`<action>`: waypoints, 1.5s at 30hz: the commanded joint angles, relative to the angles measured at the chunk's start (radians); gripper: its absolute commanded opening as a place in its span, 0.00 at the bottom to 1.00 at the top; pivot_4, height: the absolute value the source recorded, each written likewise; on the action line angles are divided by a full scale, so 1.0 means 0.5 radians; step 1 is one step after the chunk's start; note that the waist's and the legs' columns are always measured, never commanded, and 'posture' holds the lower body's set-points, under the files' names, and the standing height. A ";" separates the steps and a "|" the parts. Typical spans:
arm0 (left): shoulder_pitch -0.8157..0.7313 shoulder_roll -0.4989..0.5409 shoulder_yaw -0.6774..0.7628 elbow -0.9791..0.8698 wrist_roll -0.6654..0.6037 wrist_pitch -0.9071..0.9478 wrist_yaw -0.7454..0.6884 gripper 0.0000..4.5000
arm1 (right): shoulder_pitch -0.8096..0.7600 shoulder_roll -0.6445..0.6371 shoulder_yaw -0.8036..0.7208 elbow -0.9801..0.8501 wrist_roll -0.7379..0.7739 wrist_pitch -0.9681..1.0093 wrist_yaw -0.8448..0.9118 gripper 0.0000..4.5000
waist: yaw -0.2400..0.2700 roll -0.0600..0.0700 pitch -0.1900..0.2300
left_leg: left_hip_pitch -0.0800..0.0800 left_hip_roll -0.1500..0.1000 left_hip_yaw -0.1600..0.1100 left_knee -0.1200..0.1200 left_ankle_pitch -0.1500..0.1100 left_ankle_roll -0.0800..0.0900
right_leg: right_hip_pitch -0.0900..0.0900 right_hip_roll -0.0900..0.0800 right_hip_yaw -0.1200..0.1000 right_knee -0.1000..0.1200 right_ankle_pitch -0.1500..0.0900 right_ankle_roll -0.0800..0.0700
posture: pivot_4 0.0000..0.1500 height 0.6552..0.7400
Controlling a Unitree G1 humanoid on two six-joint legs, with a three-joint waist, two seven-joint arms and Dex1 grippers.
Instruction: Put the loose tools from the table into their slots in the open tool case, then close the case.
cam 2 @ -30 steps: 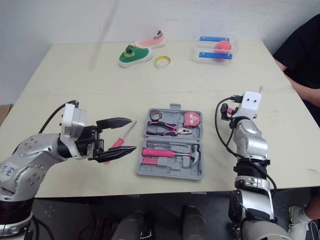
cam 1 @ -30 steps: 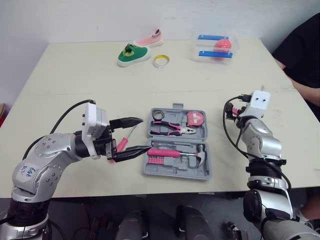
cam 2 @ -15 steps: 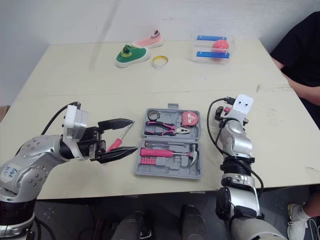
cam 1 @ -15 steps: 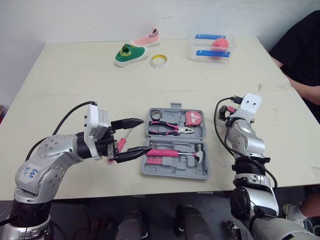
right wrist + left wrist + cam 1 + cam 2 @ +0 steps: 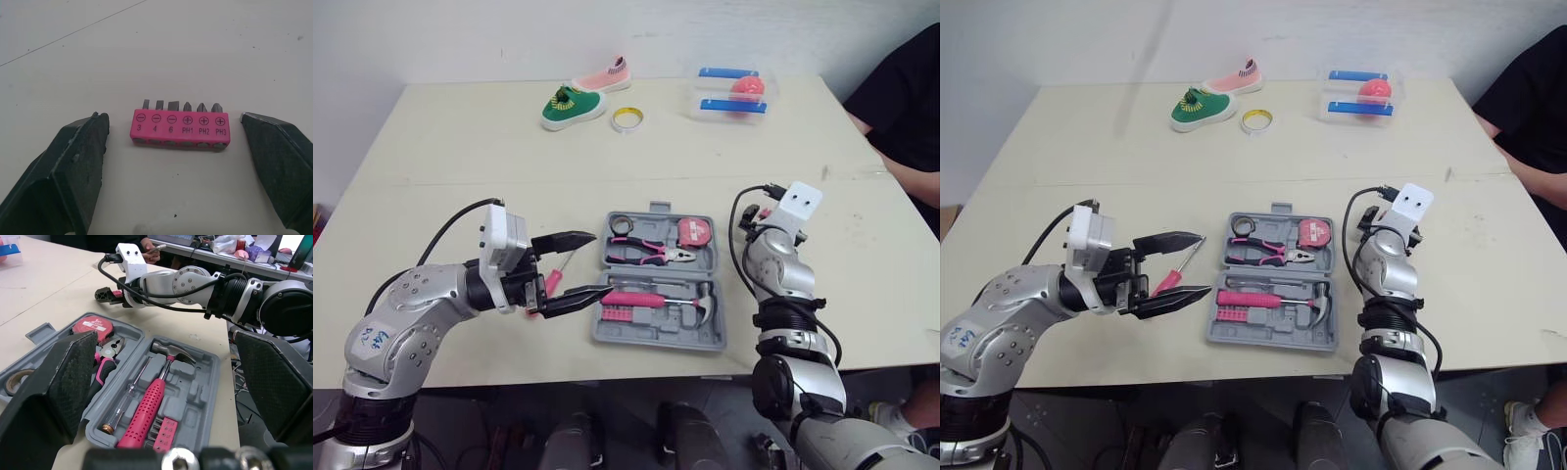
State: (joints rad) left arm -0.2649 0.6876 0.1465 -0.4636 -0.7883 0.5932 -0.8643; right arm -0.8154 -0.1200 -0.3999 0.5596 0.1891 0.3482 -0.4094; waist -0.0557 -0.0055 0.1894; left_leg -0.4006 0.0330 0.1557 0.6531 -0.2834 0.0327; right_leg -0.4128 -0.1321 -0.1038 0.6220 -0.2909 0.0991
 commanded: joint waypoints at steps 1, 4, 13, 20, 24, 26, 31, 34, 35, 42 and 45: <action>-0.022 0.011 0.025 -0.085 -0.051 0.009 0.004 1.00 | -0.011 -0.005 0.002 0.124 -0.014 -0.091 -0.022 1.00 | 0.000 -0.001 0.000 | 0.000 0.000 0.000 0.000 0.000 0.000 | 0.000 0.000 0.000 0.000 0.000 0.000 | 1.00 1.00; -0.024 0.011 0.024 -0.090 -0.059 0.018 0.007 1.00 | -0.013 -0.039 0.008 0.210 -0.040 -0.153 -0.032 1.00 | 0.000 -0.005 -0.003 | 0.000 0.000 0.000 0.000 0.000 0.000 | 0.000 0.000 0.000 0.000 0.000 0.000 | 1.00 1.00; -0.046 0.010 0.011 -0.084 -0.077 0.038 0.012 1.00 | -0.053 -0.106 0.069 0.500 -0.093 -0.363 -0.025 1.00 | 0.000 -0.007 -0.004 | 0.001 -0.001 -0.002 0.001 0.000 0.000 | 0.002 0.000 0.000 0.000 0.000 0.000 | 1.00 1.00; -0.042 0.013 0.016 -0.090 -0.089 0.048 0.014 1.00 | -0.050 -0.091 0.054 0.495 -0.049 -0.399 0.001 0.83 | 0.000 -0.008 -0.005 | 0.001 -0.001 -0.003 0.001 0.000 0.001 | 0.003 0.000 -0.001 0.000 0.000 0.000 | 1.00 1.00; -0.051 0.010 0.012 -0.077 -0.084 0.042 0.007 1.00 | -0.047 -0.096 0.049 0.500 -0.047 -0.388 -0.008 0.77 | 0.000 -0.008 -0.005 | 0.001 0.000 -0.003 0.001 0.001 0.000 | 0.003 0.000 -0.001 0.000 0.000 0.000 | 1.00 1.00; -0.054 0.012 0.011 -0.072 -0.084 0.041 0.000 1.00 | -0.048 -0.102 0.049 0.511 -0.048 -0.389 -0.006 0.63 | -0.001 -0.008 -0.005 | 0.001 0.000 -0.003 0.001 0.001 0.000 | 0.003 0.000 -0.001 0.000 0.000 0.000 | 1.00 1.00; -0.058 0.016 0.016 -0.066 -0.086 0.043 -0.013 1.00 | -0.049 -0.113 0.069 0.521 -0.064 -0.401 -0.004 0.50 | -0.001 -0.011 -0.007 | 0.001 0.000 -0.003 0.001 0.001 0.000 | 0.004 -0.001 -0.001 0.000 0.000 0.000 | 1.00 1.00; -0.055 0.016 0.018 -0.066 -0.083 0.040 -0.022 1.00 | -0.042 -0.118 0.077 0.497 -0.063 -0.404 0.014 0.50 | -0.001 -0.011 -0.007 | 0.001 0.000 -0.003 0.001 0.001 0.000 | 0.004 0.000 -0.001 0.000 0.000 0.000 | 1.00 1.00; -0.054 0.014 0.018 -0.067 -0.081 0.037 -0.022 1.00 | -0.037 -0.124 0.091 0.467 -0.071 -0.398 0.032 0.50 | -0.001 -0.011 -0.007 | 0.001 0.000 -0.003 0.001 0.001 0.000 | 0.004 0.000 -0.001 0.000 0.000 0.000 | 1.00 1.00; -0.014 0.020 0.046 -0.069 -0.077 0.018 -0.042 1.00 | 0.173 -0.273 0.328 -0.266 -0.061 -0.053 0.495 0.50 | 0.004 -0.008 -0.005 | -0.001 0.000 -0.004 -0.001 0.001 0.000 | 0.001 -0.001 -0.001 -0.001 0.000 0.000 | 1.00 1.00; 0.007 0.015 0.042 -0.063 -0.065 0.006 -0.055 1.00 | 0.345 -0.377 0.434 -0.655 -0.070 0.120 0.690 0.50 | -0.001 -0.007 -0.004 | -0.004 0.000 -0.004 -0.001 0.001 0.000 | -0.002 -0.001 -0.001 -0.001 0.000 0.000 | 1.00 1.00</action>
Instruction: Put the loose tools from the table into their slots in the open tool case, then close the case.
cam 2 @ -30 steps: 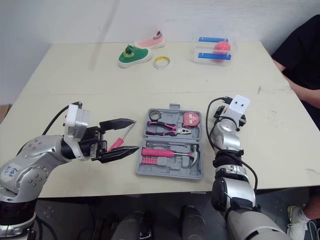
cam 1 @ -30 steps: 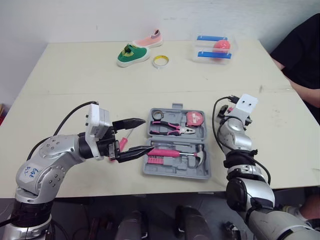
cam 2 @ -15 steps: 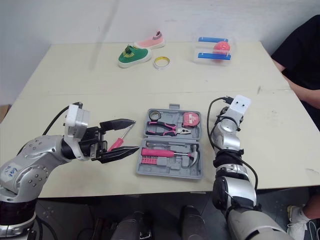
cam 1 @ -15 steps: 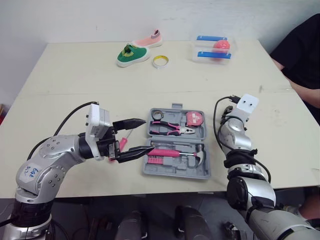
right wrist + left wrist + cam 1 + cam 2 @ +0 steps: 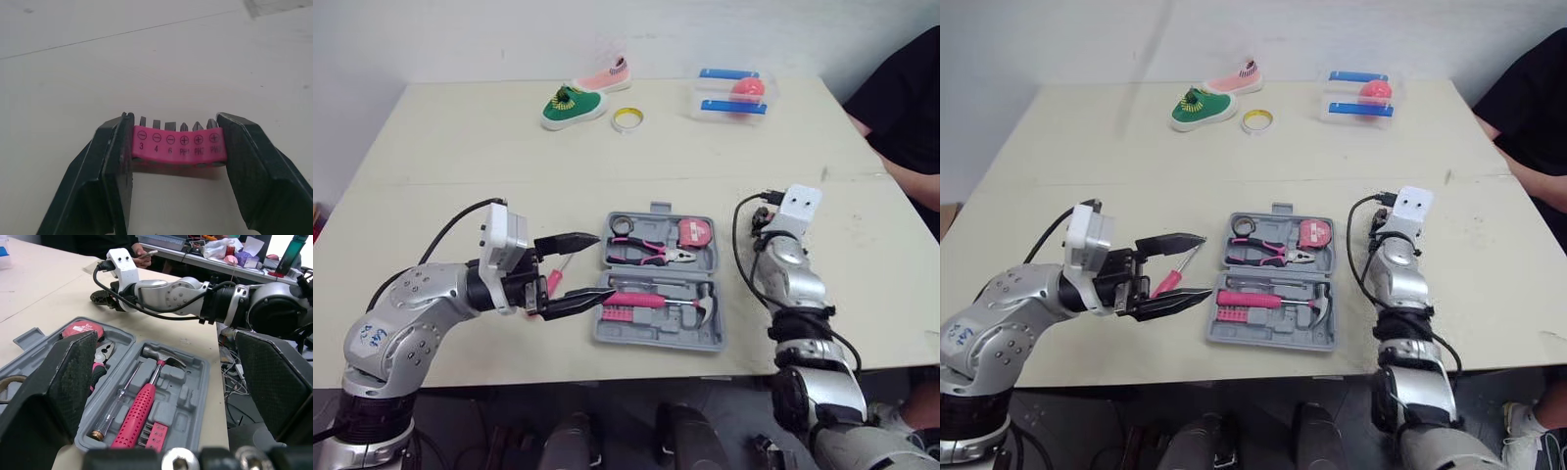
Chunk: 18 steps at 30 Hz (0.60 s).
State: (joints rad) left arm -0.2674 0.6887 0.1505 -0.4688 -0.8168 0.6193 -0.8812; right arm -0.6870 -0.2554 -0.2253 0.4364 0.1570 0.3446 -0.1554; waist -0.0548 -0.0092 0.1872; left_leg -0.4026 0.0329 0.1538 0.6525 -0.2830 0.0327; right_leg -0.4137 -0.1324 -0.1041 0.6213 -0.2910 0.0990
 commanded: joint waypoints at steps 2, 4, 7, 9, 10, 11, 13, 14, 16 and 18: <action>0.013 0.000 0.022 -0.038 0.002 -0.056 -0.026 1.00 | 0.241 -0.187 0.110 -0.702 0.012 0.265 0.285 0.50 | 0.005 0.001 0.001 | 0.000 0.000 0.000 -0.002 0.000 -0.001 | 0.000 0.000 -0.001 0.000 0.000 0.000 | 1.00 1.00; 0.019 -0.007 0.015 -0.036 -0.002 -0.061 -0.028 1.00 | 0.375 -0.226 0.102 -0.927 0.048 0.408 0.338 0.50 | 0.014 0.001 0.001 | 0.000 0.001 -0.002 -0.003 0.001 -0.001 | 0.000 0.000 -0.002 -0.002 -0.001 -0.001 | 1.00 1.00; 0.035 -0.009 0.005 -0.042 -0.001 -0.065 -0.033 1.00 | 0.580 -0.255 0.098 -1.219 0.083 0.591 0.405 0.50 | 0.026 0.001 0.000 | 0.000 0.000 -0.002 -0.001 0.001 -0.001 | 0.001 0.000 -0.002 -0.001 -0.001 -0.001 | 1.00 1.00; 0.041 -0.008 0.007 -0.044 -0.006 -0.065 -0.032 1.00 | 0.728 -0.277 0.115 -1.396 0.088 0.675 0.453 0.50 | 0.045 0.001 0.000 | 0.000 0.000 -0.002 -0.002 0.001 -0.001 | 0.000 -0.001 -0.002 -0.001 0.000 -0.001 | 1.00 1.00; 0.046 -0.005 0.010 -0.048 -0.010 -0.064 -0.032 1.00 | 0.844 -0.293 0.125 -1.495 0.087 0.702 0.482 0.50 | 0.051 0.001 0.000 | 0.001 0.000 -0.003 -0.003 0.000 -0.002 | 0.001 0.000 -0.003 -0.002 -0.001 -0.001 | 1.00 1.00; 0.049 -0.002 0.012 -0.051 -0.012 -0.063 -0.032 1.00 | 0.919 -0.301 0.129 -1.560 0.082 0.723 0.502 0.50 | 0.054 0.001 0.000 | -0.001 0.000 -0.003 -0.003 0.000 -0.002 | -0.001 0.000 -0.003 -0.002 -0.001 -0.001 | 1.00 1.00; 0.067 0.009 0.017 -0.057 -0.013 -0.062 -0.041 1.00 | 1.076 -0.276 0.107 -1.685 0.100 0.800 0.512 0.50 | 0.055 0.001 0.000 | -0.001 0.000 -0.003 -0.002 0.000 -0.002 | -0.001 0.000 -0.003 -0.002 -0.001 -0.001 | 1.00 1.00; 0.073 0.014 0.019 -0.058 -0.012 -0.062 -0.045 1.00 | 1.115 -0.274 0.106 -1.717 0.096 0.813 0.519 0.50 | 0.055 0.001 0.000 | -0.001 -0.001 -0.003 -0.002 0.000 -0.001 | 0.000 -0.001 -0.003 -0.002 -0.001 -0.001 | 1.00 1.00; 0.083 0.021 0.028 -0.054 -0.015 -0.063 -0.054 1.00 | 1.168 -0.267 0.108 -1.759 0.096 0.846 0.527 0.50 | 0.053 0.001 0.000 | 0.000 -0.002 -0.003 -0.002 0.000 -0.001 | 0.000 -0.002 -0.003 -0.004 -0.001 -0.001 | 1.00 1.00; 0.092 0.030 0.033 -0.056 -0.016 -0.062 -0.063 1.00 | 1.210 -0.260 0.109 -1.791 0.094 0.850 0.535 0.50 | 0.052 0.000 0.000 | 0.000 -0.001 -0.003 -0.002 0.000 -0.001 | 0.000 -0.001 -0.003 -0.006 -0.001 -0.001 | 1.00 1.00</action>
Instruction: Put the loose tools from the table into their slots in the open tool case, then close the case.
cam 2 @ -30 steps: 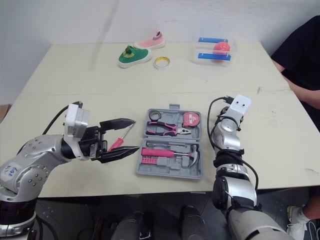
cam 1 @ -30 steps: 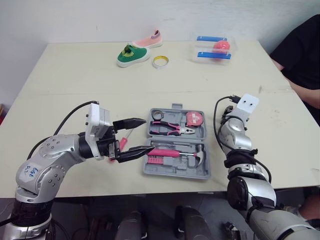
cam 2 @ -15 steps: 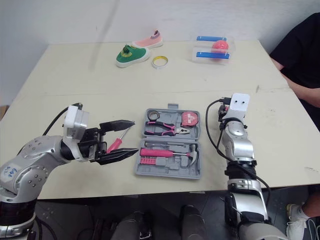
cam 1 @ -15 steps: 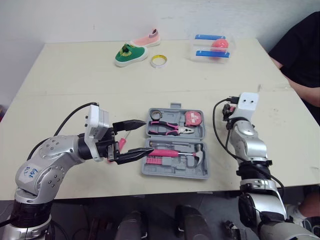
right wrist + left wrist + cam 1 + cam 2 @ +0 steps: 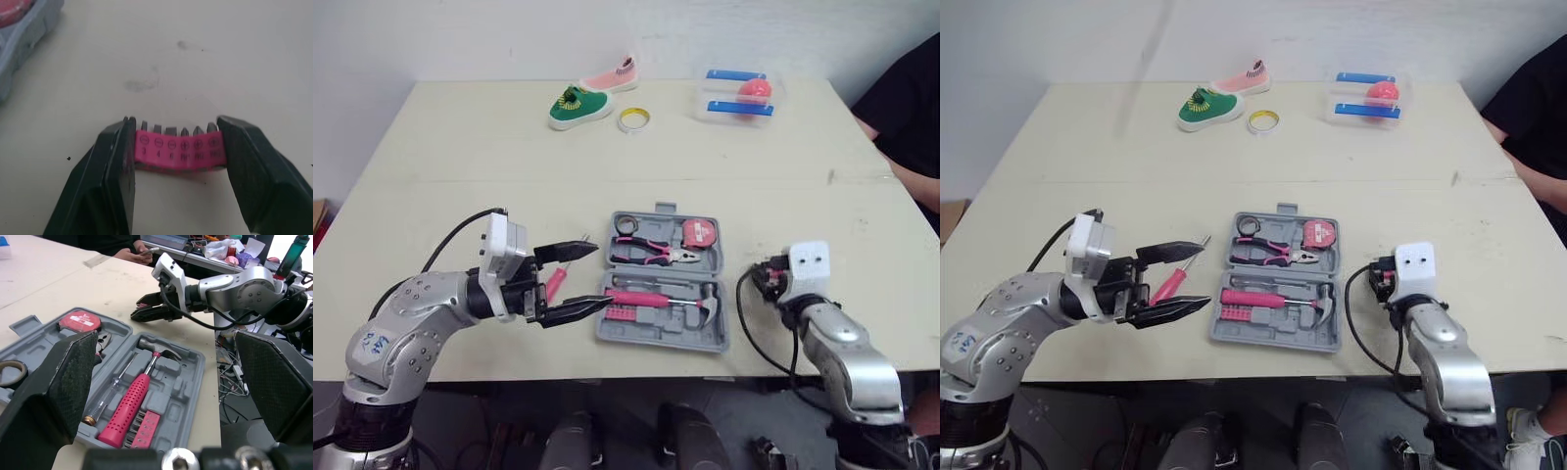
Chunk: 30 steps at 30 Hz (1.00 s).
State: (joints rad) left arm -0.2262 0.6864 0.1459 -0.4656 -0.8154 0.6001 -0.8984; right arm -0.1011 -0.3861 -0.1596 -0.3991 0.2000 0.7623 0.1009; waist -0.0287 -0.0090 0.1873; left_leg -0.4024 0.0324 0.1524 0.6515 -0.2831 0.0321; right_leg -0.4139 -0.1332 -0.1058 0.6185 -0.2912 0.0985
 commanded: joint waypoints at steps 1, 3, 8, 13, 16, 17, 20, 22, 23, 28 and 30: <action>0.017 0.041 0.044 -0.065 -0.015 -0.026 -0.036 1.00 | 0.075 0.003 -0.018 -0.146 0.006 0.006 0.031 0.50 | 0.002 0.000 0.000 | 0.000 0.000 0.000 0.000 0.000 0.000 | 0.000 0.000 0.000 0.000 0.000 0.000 | 1.00 1.00; 0.029 0.047 0.052 -0.066 -0.012 -0.035 -0.047 1.00 | 0.132 0.020 -0.025 -0.189 0.029 0.013 0.052 0.50 | 0.004 0.000 0.000 | 0.001 0.000 -0.002 -0.002 0.000 -0.001 | 0.000 0.000 -0.001 0.000 -0.001 -0.002 | 1.00 1.00; 0.080 0.055 0.068 -0.042 0.005 -0.085 -0.090 1.00 | 0.174 0.082 -0.080 -0.203 0.104 0.000 0.097 0.50 | 0.002 -0.002 -0.001 | 0.000 0.000 -0.003 -0.001 0.000 -0.001 | 0.000 0.000 -0.002 0.001 -0.002 -0.004 | 1.00 1.00; 0.098 0.050 0.057 0.016 0.037 -0.146 -0.138 1.00 | 0.187 0.026 -0.203 -0.227 0.189 0.033 0.200 0.98 | 0.004 -0.002 -0.001 | 0.000 0.000 -0.004 -0.001 0.000 -0.001 | 0.000 0.000 -0.003 0.001 -0.002 -0.004 | 1.00 1.00; 0.124 0.042 0.060 0.091 0.081 -0.221 -0.199 1.00 | 0.193 0.052 -0.323 -0.235 0.376 -0.126 0.381 0.98 | 0.005 -0.002 -0.001 | 0.000 0.000 -0.004 -0.001 -0.001 -0.001 | 0.000 0.000 -0.003 0.001 -0.002 -0.004 | 1.00 1.00; 0.130 0.039 0.059 0.102 0.089 -0.238 -0.209 1.00 | 0.216 0.027 -0.351 -0.219 0.415 -0.223 0.485 0.98 | 0.005 -0.002 -0.001 | 0.001 0.000 -0.004 -0.001 -0.001 -0.001 | 0.000 0.000 -0.003 0.001 -0.002 -0.004 | 1.00 1.00; 0.142 0.019 0.048 0.122 0.110 -0.279 -0.221 1.00 | 0.306 -0.093 -0.481 -0.062 0.488 -0.398 0.739 0.98 | 0.006 -0.002 -0.001 | 0.000 0.000 -0.004 -0.002 -0.001 0.000 | 0.000 0.000 -0.004 0.000 -0.002 -0.004 | 1.00 1.00; 0.155 0.005 0.038 0.127 0.121 -0.301 -0.223 1.00 | 0.281 -0.179 -0.585 0.138 0.562 -0.580 0.952 0.98 | 0.008 -0.002 -0.001 | 0.001 -0.001 -0.004 0.000 -0.003 0.003 | 0.002 -0.001 -0.005 -0.001 -0.002 -0.004 | 1.00 1.00; 0.162 0.001 0.034 0.124 0.125 -0.310 -0.223 1.00 | 0.238 -0.240 -0.618 0.264 0.584 -0.684 1.079 0.98 | 0.007 -0.002 -0.001 | 0.001 -0.002 -0.004 0.001 -0.003 0.004 | 0.003 -0.001 -0.006 -0.001 -0.002 -0.003 | 1.00 1.00; 0.154 -0.006 0.026 0.129 0.135 -0.320 -0.226 1.00 | -0.033 -0.651 -0.586 1.026 0.547 -0.958 1.645 0.98 | 0.003 -0.002 -0.001 | 0.005 -0.003 0.001 0.004 -0.004 0.009 | 0.005 -0.002 -0.010 -0.001 0.001 0.002 | 1.00 1.00; 0.135 0.004 0.026 0.121 0.127 -0.309 -0.232 1.00 | -0.274 -0.824 -0.543 1.569 0.498 -1.360 2.088 0.98 | 0.002 -0.002 -0.001 | 0.006 -0.002 0.001 0.002 -0.004 0.008 | 0.006 -0.002 -0.009 -0.001 0.001 0.000 | 1.00 1.00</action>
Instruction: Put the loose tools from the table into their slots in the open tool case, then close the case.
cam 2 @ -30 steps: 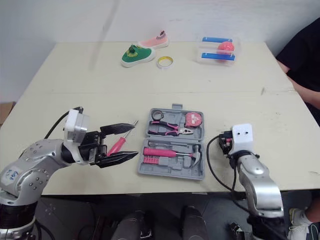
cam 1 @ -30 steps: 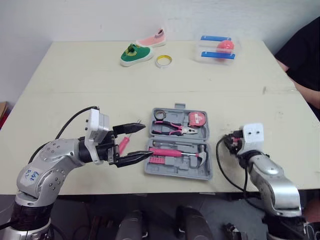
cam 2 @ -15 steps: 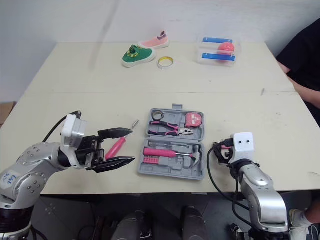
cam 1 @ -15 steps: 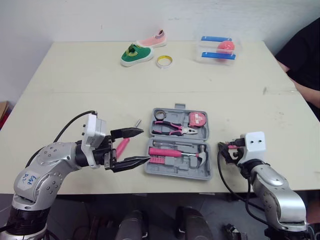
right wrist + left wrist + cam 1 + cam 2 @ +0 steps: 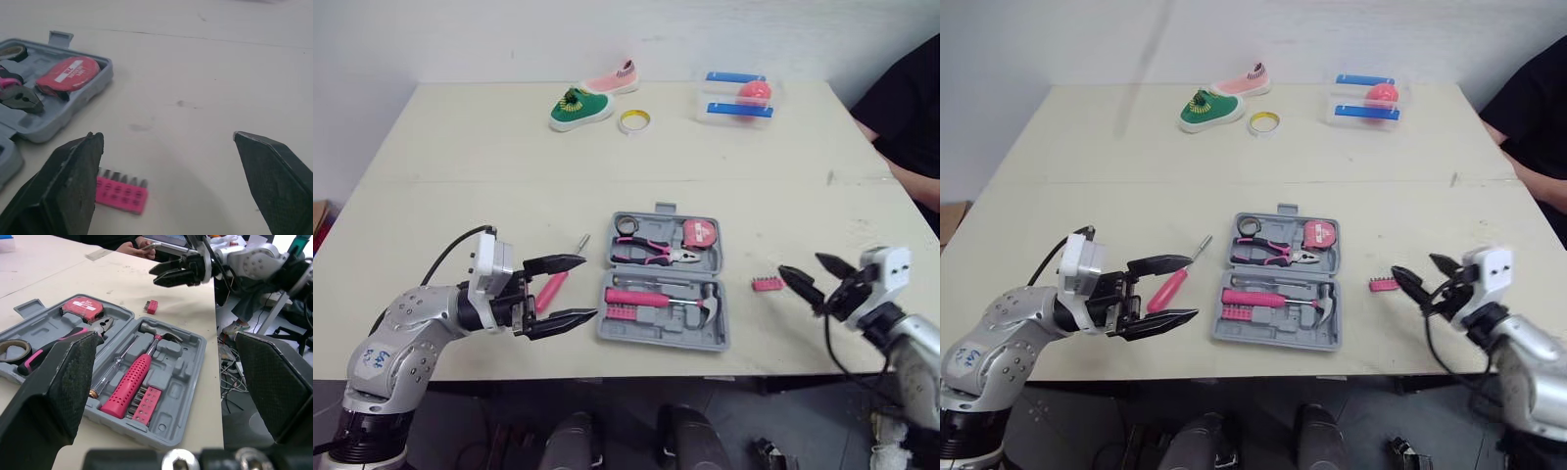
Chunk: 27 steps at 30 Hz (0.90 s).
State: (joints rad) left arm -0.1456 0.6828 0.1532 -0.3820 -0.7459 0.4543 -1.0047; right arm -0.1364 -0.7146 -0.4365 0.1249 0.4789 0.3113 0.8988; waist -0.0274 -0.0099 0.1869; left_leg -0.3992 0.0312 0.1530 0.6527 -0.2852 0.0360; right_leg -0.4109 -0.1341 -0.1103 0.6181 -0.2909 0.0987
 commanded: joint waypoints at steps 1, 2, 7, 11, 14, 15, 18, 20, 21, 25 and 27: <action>-0.033 0.016 0.012 -0.050 -0.014 -0.013 -0.025 1.00 | -0.310 -0.227 0.026 0.750 -0.072 -0.648 0.696 0.98 | -0.001 0.001 0.001 | 0.000 0.000 0.001 0.000 0.000 0.000 | 0.000 0.001 -0.001 0.000 0.000 0.000 | 1.00 1.00; -0.044 0.023 0.015 -0.048 -0.015 -0.008 -0.027 1.00 | -0.430 -0.336 0.133 1.003 -0.171 -0.796 0.906 0.98 | -0.002 0.001 0.001 | 0.001 -0.001 0.003 0.001 0.000 0.000 | 0.000 0.001 -0.002 0.000 0.000 0.000 | 1.00 1.00; -0.079 0.034 0.026 -0.044 -0.008 0.005 -0.010 1.00 | -0.886 -0.553 0.550 1.713 -0.473 -1.189 1.428 0.98 | -0.005 0.004 0.003 | 0.016 0.002 0.012 0.000 0.001 -0.001 | 0.008 0.001 0.001 0.000 0.000 0.000 | 1.00 1.00; -0.093 0.036 0.035 -0.091 -0.034 0.054 0.034 1.00 | -1.147 -0.493 0.817 1.938 -0.570 -1.321 1.431 0.98 | -0.011 0.004 0.003 | 0.017 0.002 0.014 0.002 0.001 -0.001 | 0.008 -0.001 0.005 0.002 0.000 0.000 | 1.00 1.00; -0.094 0.038 0.035 -0.144 -0.048 0.096 0.067 1.00 | -1.253 -0.390 1.034 1.994 -0.590 -1.363 1.431 0.98 | -0.018 0.004 0.003 | 0.018 0.004 0.015 0.002 0.000 -0.004 | 0.008 -0.001 0.007 0.002 0.000 -0.001 | 1.00 1.00; -0.093 0.038 0.040 -0.159 -0.055 0.109 0.077 1.00 | -1.267 -0.368 1.087 1.997 -0.575 -1.375 1.431 0.98 | -0.016 0.004 0.003 | 0.018 0.005 0.015 0.003 0.000 -0.005 | 0.008 -0.001 0.008 0.002 -0.001 -0.002 | 1.00 1.00; -0.078 0.048 0.063 -0.207 -0.074 0.148 0.109 1.00 | -1.317 -0.297 1.173 2.031 -0.563 -1.477 1.431 0.98 | -0.010 0.004 0.003 | 0.018 0.006 0.014 0.003 -0.001 -0.006 | 0.008 -0.001 0.010 0.003 -0.002 -0.004 | 1.00 1.00; -0.070 0.054 0.076 -0.221 -0.083 0.163 0.118 1.00 | -1.337 -0.282 1.202 2.053 -0.549 -1.514 1.431 0.98 | -0.007 0.004 0.003 | 0.018 0.006 0.014 0.006 -0.001 -0.006 | 0.008 -0.001 0.010 0.004 -0.002 -0.004 | 1.00 1.00; -0.062 0.060 0.085 -0.230 -0.089 0.171 0.121 1.00 | -1.345 -0.275 1.222 2.063 -0.550 -1.537 1.431 0.98 | -0.005 0.004 0.003 | 0.017 0.006 0.013 0.008 -0.001 -0.006 | 0.009 -0.001 0.011 0.004 -0.002 -0.004 | 1.00 1.00; -0.034 0.092 0.115 -0.247 -0.109 0.192 0.112 1.00 | -1.362 -0.252 1.311 2.092 -0.542 -1.604 1.431 0.98 | -0.007 0.004 0.003 | 0.017 0.006 0.012 0.010 -0.002 -0.007 | 0.010 -0.005 0.012 0.006 -0.002 -0.004 | 1.00 1.00; -0.015 0.103 0.129 -0.248 -0.114 0.184 0.099 1.00 | -1.375 -0.258 1.328 2.115 -0.536 -1.602 1.431 0.98 | -0.008 0.004 0.003 | 0.017 0.007 0.012 0.010 -0.003 -0.009 | 0.009 -0.010 0.011 0.005 -0.003 -0.005 | 1.00 1.00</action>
State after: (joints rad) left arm -0.1604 0.7231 0.1907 -0.4676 -0.7814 0.5538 -0.9510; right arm -0.8175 -0.8416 0.2163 1.1686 0.2021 -0.4765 1.5626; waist -0.0314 -0.0078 0.1883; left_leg -0.3905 0.0350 0.1591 0.6576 -0.2866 0.0316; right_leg -0.4062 -0.1396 -0.1048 0.6208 -0.2925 0.0958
